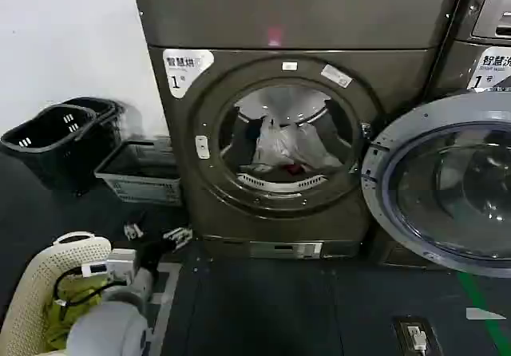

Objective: Grasp the clothes from the dryer.

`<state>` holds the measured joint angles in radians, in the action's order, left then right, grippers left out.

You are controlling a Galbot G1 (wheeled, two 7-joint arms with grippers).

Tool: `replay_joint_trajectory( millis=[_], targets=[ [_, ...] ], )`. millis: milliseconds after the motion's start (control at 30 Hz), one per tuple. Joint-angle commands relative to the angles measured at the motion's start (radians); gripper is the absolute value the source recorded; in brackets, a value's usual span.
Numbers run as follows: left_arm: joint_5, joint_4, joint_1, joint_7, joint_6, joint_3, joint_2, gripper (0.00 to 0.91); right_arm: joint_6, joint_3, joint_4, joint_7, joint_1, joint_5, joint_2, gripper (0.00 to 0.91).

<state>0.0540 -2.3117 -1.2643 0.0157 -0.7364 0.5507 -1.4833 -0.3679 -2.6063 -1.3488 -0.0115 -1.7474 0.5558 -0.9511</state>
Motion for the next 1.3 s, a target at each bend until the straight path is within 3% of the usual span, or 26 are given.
replay_joint_trajectory(
  millis=[33, 67, 100, 1300],
  targets=[
    [0.004, -0.002, -0.005, 0.000, -0.049, -0.004, -0.001, 0.907, 0.028, 0.008, 0.007, -0.033, 0.000, 0.007, 0.004, 0.907],
    [0.008, -0.002, -0.006, 0.000, -0.049, -0.004, -0.002, 0.907, 0.082, 0.015, 0.020, -0.027, -0.001, 0.010, 0.002, 0.907],
    [0.007, -0.001, -0.005, 0.000, -0.049, -0.004, -0.002, 0.907, 0.090, 0.017, 0.024, -0.031, 0.001, 0.018, 0.003, 0.907],
    [0.012, 0.014, 0.002, 0.007, -0.049, -0.011, -0.015, 0.907, 0.083, 0.055, 0.008, -0.047, 0.022, 0.040, -0.012, 0.907]
  ],
)
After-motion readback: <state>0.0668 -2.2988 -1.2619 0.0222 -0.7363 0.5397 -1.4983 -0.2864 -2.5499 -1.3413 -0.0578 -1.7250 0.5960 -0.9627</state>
